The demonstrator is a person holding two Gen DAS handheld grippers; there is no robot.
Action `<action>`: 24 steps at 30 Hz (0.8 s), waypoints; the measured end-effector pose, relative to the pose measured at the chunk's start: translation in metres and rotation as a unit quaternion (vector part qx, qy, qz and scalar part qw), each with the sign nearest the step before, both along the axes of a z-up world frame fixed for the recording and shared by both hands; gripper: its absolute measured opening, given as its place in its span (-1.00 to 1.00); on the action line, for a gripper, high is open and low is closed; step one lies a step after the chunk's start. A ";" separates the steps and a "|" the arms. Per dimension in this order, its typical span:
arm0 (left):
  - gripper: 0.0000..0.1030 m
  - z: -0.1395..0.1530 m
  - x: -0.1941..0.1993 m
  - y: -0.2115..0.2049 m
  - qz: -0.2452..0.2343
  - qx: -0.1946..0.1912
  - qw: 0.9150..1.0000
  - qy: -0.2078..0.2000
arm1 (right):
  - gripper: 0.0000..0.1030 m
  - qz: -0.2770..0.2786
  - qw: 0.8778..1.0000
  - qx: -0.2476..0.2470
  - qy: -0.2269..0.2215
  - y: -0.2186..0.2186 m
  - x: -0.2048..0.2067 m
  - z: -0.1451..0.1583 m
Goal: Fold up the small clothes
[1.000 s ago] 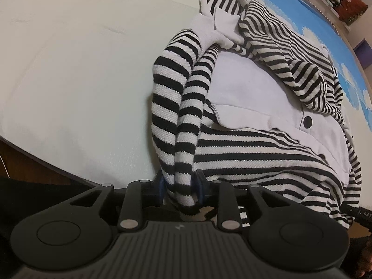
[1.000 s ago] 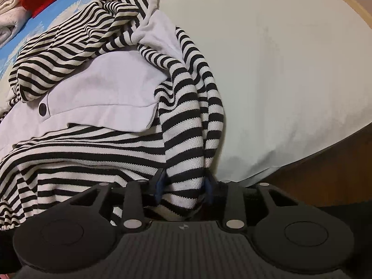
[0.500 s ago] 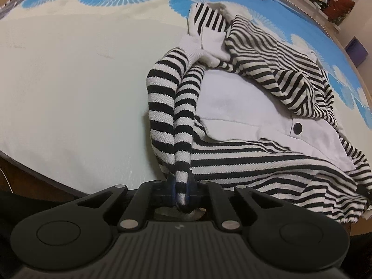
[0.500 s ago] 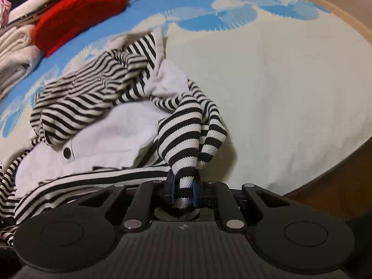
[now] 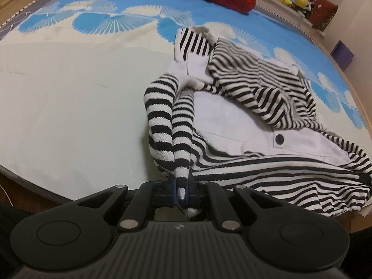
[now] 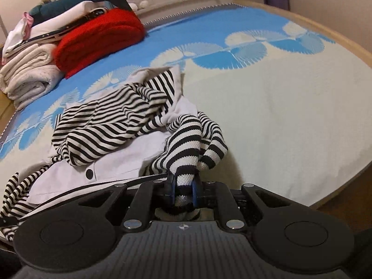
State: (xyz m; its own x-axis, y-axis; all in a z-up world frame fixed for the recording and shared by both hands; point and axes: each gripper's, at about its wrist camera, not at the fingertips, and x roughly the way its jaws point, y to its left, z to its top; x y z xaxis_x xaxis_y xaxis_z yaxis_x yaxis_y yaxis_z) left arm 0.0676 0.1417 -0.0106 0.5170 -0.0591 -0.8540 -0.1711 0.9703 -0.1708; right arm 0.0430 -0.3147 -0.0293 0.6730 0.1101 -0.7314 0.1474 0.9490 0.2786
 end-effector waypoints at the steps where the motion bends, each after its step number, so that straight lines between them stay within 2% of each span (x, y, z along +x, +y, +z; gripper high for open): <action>1: -0.88 0.003 -0.001 0.000 0.000 -0.002 1.000 -0.003 | -0.76 0.001 1.000 -0.001 -0.004 0.000 -0.001 0.001; 7: -0.88 0.031 -0.001 0.002 -0.011 -0.008 1.000 -0.028 | -0.77 -0.002 1.000 0.023 -0.018 -0.008 -0.007 0.018; 10: -0.89 0.052 -0.004 0.002 -0.034 -0.007 0.998 -0.048 | -0.78 -0.006 0.998 0.058 -0.033 -0.017 -0.013 0.037; 14: -0.89 0.080 -0.018 0.009 -0.066 -0.019 0.995 -0.065 | -0.78 -0.002 0.995 0.078 -0.058 -0.029 -0.030 0.066; 20: -0.89 0.109 -0.042 0.027 -0.102 -0.067 0.991 -0.063 | -0.79 0.009 0.993 0.101 -0.062 -0.045 -0.064 0.099; 24: -0.89 0.103 -0.020 0.032 -0.115 -0.087 0.989 -0.038 | -0.79 0.006 0.992 0.119 -0.027 -0.055 -0.056 0.095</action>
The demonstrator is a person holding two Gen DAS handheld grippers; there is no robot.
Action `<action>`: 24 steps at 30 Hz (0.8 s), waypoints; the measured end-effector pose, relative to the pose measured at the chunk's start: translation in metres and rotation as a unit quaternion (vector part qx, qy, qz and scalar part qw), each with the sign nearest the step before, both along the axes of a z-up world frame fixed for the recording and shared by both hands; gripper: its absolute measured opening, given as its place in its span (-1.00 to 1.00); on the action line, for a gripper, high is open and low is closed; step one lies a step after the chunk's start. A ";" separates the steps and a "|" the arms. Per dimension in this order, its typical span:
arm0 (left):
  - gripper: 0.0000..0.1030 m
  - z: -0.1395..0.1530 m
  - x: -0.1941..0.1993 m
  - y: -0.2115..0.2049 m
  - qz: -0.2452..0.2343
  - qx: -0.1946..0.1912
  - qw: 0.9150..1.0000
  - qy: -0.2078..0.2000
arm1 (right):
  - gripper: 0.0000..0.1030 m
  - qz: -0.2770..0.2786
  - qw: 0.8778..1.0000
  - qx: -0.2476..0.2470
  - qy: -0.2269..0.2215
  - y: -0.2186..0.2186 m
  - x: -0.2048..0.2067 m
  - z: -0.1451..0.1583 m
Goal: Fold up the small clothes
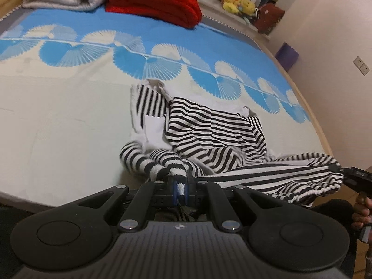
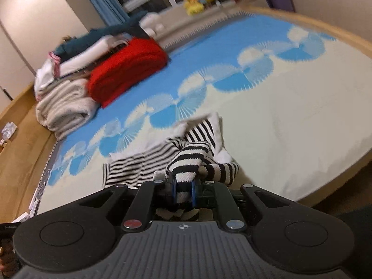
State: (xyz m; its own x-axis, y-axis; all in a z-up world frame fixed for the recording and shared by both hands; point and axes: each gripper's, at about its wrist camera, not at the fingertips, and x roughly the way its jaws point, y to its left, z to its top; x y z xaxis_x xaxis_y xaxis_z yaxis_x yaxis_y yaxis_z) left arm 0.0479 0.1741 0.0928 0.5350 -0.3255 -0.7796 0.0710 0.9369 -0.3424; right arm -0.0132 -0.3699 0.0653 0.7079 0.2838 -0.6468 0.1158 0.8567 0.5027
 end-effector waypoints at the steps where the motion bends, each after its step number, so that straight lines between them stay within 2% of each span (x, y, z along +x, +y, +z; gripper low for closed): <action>1: -0.89 -0.005 0.015 -0.001 -0.005 0.000 1.000 0.009 | -0.79 -0.002 1.000 0.008 0.016 -0.004 0.012 -0.005; 3: -0.89 -0.016 0.046 -0.003 -0.013 0.001 1.000 0.022 | -0.78 -0.002 0.999 0.007 0.039 -0.006 0.039 -0.014; 5: -0.89 -0.032 0.090 -0.001 -0.013 -0.002 0.999 0.038 | -0.78 0.005 0.998 0.005 0.062 -0.006 0.083 -0.025; 8: -0.86 -0.061 0.169 0.008 0.019 -0.006 0.998 0.059 | -0.76 -0.004 0.995 0.029 0.094 -0.009 0.151 -0.047; 10: -0.77 -0.077 0.214 0.018 0.052 -0.040 0.995 0.074 | -0.59 -0.044 0.989 0.071 0.124 -0.014 0.198 -0.068; 12: -0.63 -0.080 0.240 0.024 0.065 -0.051 0.994 0.077 | -0.53 -0.070 0.986 0.086 0.123 -0.019 0.232 -0.083; 13: -0.54 -0.080 0.246 0.027 0.069 -0.058 0.994 0.069 | -0.51 -0.079 0.987 0.073 0.120 -0.019 0.244 -0.087; 14: -0.29 -0.079 0.248 0.029 0.073 -0.066 0.993 0.059 | -0.49 -0.088 0.988 0.052 0.114 -0.020 0.251 -0.088; 15: -0.16 -0.078 0.246 0.030 0.079 -0.068 0.993 0.055 | -0.39 -0.088 0.991 0.036 0.098 -0.021 0.253 -0.089; 17: -0.11 -0.076 0.242 0.031 0.086 -0.070 0.993 0.050 | -0.38 -0.059 0.995 0.025 0.073 -0.019 0.248 -0.096; 19: -0.05 -0.073 0.242 0.030 0.069 -0.070 0.994 0.040 | -0.36 -0.031 0.994 0.020 0.101 -0.016 0.247 -0.106; 21: -0.05 -0.071 0.240 0.028 0.054 -0.048 0.997 0.033 | -0.29 0.014 0.996 0.007 0.086 -0.004 0.244 -0.105; 24: -0.05 -0.074 0.235 0.019 0.013 -0.023 0.999 0.036 | -0.17 0.071 0.994 -0.042 0.075 0.015 0.243 -0.106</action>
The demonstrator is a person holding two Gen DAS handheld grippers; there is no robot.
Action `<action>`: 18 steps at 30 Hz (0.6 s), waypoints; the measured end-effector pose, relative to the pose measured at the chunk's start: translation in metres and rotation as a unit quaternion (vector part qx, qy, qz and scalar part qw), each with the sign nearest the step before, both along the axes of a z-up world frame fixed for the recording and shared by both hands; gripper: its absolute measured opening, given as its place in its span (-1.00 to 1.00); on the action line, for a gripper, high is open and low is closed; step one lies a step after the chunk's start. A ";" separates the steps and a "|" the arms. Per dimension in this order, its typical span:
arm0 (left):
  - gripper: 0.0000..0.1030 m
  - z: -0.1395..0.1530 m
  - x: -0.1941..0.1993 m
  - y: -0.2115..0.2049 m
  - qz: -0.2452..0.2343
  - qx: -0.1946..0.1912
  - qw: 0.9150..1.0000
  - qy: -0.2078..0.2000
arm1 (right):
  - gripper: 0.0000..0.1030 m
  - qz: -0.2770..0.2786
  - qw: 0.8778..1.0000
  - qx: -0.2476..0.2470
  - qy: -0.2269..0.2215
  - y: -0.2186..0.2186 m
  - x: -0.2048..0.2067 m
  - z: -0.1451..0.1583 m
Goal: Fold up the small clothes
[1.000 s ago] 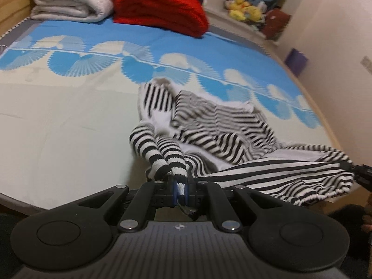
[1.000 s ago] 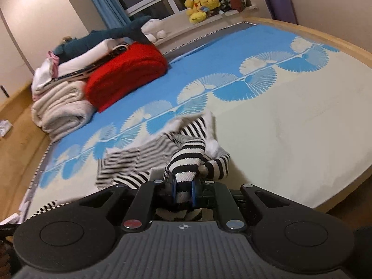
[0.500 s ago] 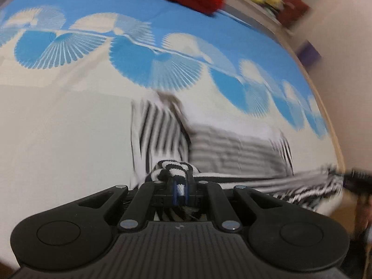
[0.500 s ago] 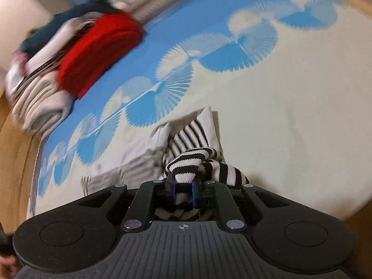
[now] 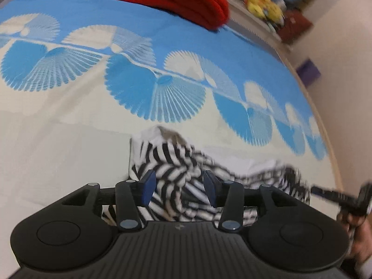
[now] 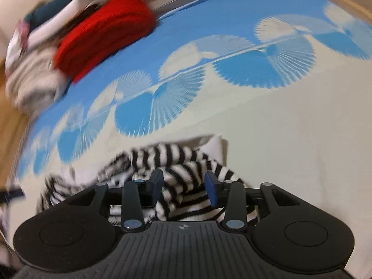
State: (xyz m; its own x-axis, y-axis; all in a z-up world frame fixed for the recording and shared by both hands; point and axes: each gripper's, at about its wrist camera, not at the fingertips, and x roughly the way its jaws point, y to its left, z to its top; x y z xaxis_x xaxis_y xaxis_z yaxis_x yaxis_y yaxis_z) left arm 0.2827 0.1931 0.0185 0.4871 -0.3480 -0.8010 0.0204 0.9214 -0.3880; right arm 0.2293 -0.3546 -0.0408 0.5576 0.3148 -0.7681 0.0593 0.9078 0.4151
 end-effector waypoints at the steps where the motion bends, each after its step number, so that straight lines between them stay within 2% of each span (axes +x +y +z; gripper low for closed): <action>1: -0.05 -0.002 -0.001 -0.005 -0.019 0.006 1.000 0.005 | -0.14 0.009 1.000 0.005 0.008 0.003 0.001 -0.003; 4: -0.05 -0.014 -0.005 -0.024 -0.062 0.044 0.997 0.019 | -0.11 0.030 0.998 0.048 0.037 0.008 0.007 -0.014; 8: -0.06 -0.032 0.005 -0.036 -0.054 0.049 0.997 0.037 | -0.06 0.037 0.996 0.053 0.063 0.021 0.016 -0.027; 10: -0.14 -0.043 0.014 -0.042 -0.043 0.068 0.995 0.051 | -0.05 0.032 0.995 0.058 0.074 0.024 0.022 -0.033; 11: -0.29 -0.049 0.018 -0.045 -0.039 0.077 0.994 0.063 | -0.05 0.030 0.995 0.062 0.077 0.025 0.024 -0.035; 12: -0.55 -0.055 0.021 -0.047 -0.035 0.084 0.993 0.078 | -0.06 0.029 0.994 0.063 0.080 0.026 0.027 -0.037; 14: -0.89 -0.065 0.027 -0.049 -0.027 0.093 0.989 0.108 | -0.31 0.031 0.994 0.057 0.085 0.031 0.031 -0.040; 15: -1.00 -0.063 0.030 -0.049 -0.025 0.094 0.989 0.108 | -0.70 0.033 0.994 0.056 0.085 0.032 0.032 -0.040; 16: -1.00 -0.057 0.032 -0.049 -0.022 0.089 0.991 0.095 | -0.79 0.034 0.994 0.059 0.081 0.032 0.033 -0.038; 18: -1.00 -0.037 0.035 -0.043 0.002 0.073 0.996 0.051 | -0.82 0.020 0.995 0.080 0.053 0.024 0.036 -0.026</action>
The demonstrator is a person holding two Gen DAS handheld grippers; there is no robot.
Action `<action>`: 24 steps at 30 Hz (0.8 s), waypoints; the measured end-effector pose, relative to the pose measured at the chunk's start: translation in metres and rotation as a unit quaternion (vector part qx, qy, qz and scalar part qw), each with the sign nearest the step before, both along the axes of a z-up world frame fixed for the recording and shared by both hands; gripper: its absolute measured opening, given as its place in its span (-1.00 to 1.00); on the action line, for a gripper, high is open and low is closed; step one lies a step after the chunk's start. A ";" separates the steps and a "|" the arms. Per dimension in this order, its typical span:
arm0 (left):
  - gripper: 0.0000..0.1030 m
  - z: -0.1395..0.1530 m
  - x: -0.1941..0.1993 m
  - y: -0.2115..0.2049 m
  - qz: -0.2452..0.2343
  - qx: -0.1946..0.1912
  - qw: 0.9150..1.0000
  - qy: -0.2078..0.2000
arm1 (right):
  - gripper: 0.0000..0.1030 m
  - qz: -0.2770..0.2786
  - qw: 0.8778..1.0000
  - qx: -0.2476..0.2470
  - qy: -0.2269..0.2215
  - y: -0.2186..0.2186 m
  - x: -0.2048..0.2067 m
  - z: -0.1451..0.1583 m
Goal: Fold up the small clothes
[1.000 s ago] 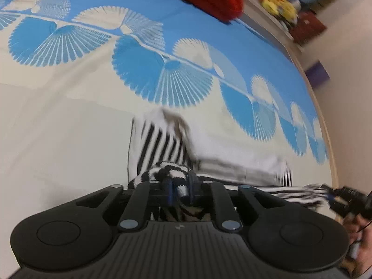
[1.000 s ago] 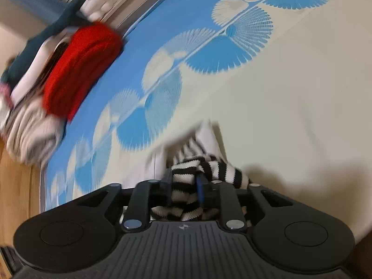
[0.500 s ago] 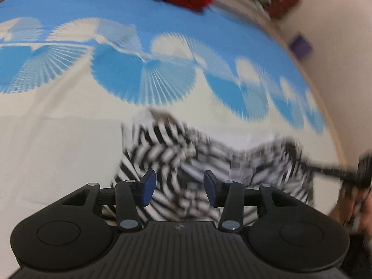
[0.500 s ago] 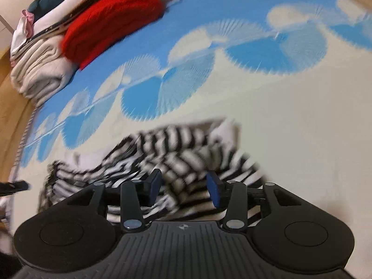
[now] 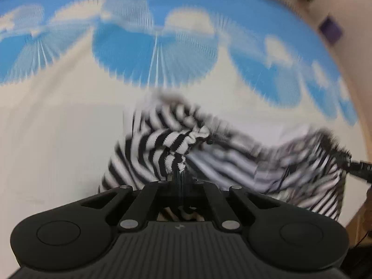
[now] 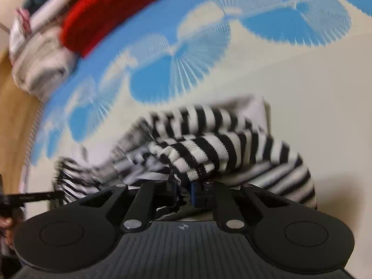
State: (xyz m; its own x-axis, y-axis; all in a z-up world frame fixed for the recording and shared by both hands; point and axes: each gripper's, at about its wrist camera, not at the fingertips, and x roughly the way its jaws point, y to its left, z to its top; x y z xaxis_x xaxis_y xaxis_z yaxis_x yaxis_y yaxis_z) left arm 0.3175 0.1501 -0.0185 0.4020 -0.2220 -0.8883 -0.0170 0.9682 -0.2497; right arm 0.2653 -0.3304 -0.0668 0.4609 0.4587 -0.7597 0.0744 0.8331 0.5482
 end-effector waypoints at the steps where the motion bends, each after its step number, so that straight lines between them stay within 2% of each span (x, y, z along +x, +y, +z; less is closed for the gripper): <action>1: -1.00 0.012 0.001 0.005 0.024 -0.011 0.999 -0.033 | -0.82 -0.022 0.999 0.016 -0.021 -0.007 0.001 0.009; 3: -1.00 0.036 0.002 0.018 0.081 -0.050 0.989 -0.112 | -0.83 -0.081 0.992 0.068 -0.071 -0.028 0.001 0.027; 5: -1.00 0.049 0.008 0.017 0.105 -0.051 0.980 -0.163 | -0.83 -0.134 0.981 0.077 -0.115 -0.043 0.004 0.038; 6: -1.00 0.048 0.015 0.011 0.100 -0.039 0.981 -0.161 | -0.82 -0.145 0.979 0.066 -0.124 -0.045 0.008 0.039; 7: -1.00 0.042 0.023 0.007 0.090 -0.035 0.985 -0.140 | -0.82 -0.150 0.979 0.051 -0.127 -0.044 0.014 0.038; 8: -1.00 0.032 0.029 0.004 0.078 -0.047 0.990 -0.106 | -0.81 -0.140 0.983 0.036 -0.114 -0.041 0.023 0.031; 9: -0.97 0.023 0.034 0.002 0.063 -0.066 0.993 -0.075 | -0.77 -0.122 0.988 0.023 -0.093 -0.036 0.030 0.024; 10: -0.97 0.017 0.037 -0.001 0.046 -0.077 0.995 -0.049 | -0.69 -0.091 0.994 -0.010 -0.055 -0.027 0.040 0.013; 11: -0.94 0.015 0.038 -0.006 0.019 -0.074 0.996 -0.038 | -0.67 -0.080 0.995 -0.049 -0.033 -0.020 0.044 0.006; 13: -0.69 0.017 0.033 -0.017 -0.053 -0.047 0.997 -0.039 | -0.62 -0.072 0.993 -0.090 -0.026 -0.015 0.049 0.004; 14: -0.35 0.017 0.030 -0.020 -0.084 -0.042 0.995 -0.038 | -0.60 -0.064 0.993 -0.091 -0.040 -0.016 0.049 0.008; 15: -0.16 0.013 0.026 -0.021 -0.098 -0.039 0.994 -0.034 | -0.51 -0.062 0.993 -0.090 -0.053 -0.019 0.049 0.013; 16: -0.15 0.009 0.023 -0.023 -0.103 -0.036 0.994 -0.027 | -0.42 -0.061 0.992 -0.090 -0.069 -0.023 0.048 0.019; 19: -0.15 -0.015 0.021 -0.033 -0.088 -0.017 0.996 0.010 | -0.33 -0.061 0.991 -0.081 -0.082 -0.035 0.043 0.022; 20: -0.21 -0.023 0.024 -0.038 -0.086 0.002 0.996 0.023 | -0.33 -0.062 0.992 -0.078 -0.080 -0.038 0.044 0.021; 21: -0.64 -0.024 0.025 -0.042 -0.091 0.015 0.995 0.025 | -0.32 -0.063 0.992 -0.079 -0.076 -0.039 0.043 0.019; 22: -0.76 -0.023 0.029 -0.045 -0.094 0.018 0.995 0.022 | -0.31 -0.063 0.992 -0.084 -0.074 -0.039 0.043 0.018; 23: -0.78 -0.017 0.031 -0.042 -0.085 0.015 0.996 0.002 | -0.31 -0.064 0.992 -0.087 -0.073 -0.039 0.040 0.016; 24: -0.79 -0.003 0.034 -0.033 -0.051 0.003 0.998 -0.037 | -0.31 -0.066 0.991 -0.086 -0.074 -0.040 0.039 0.018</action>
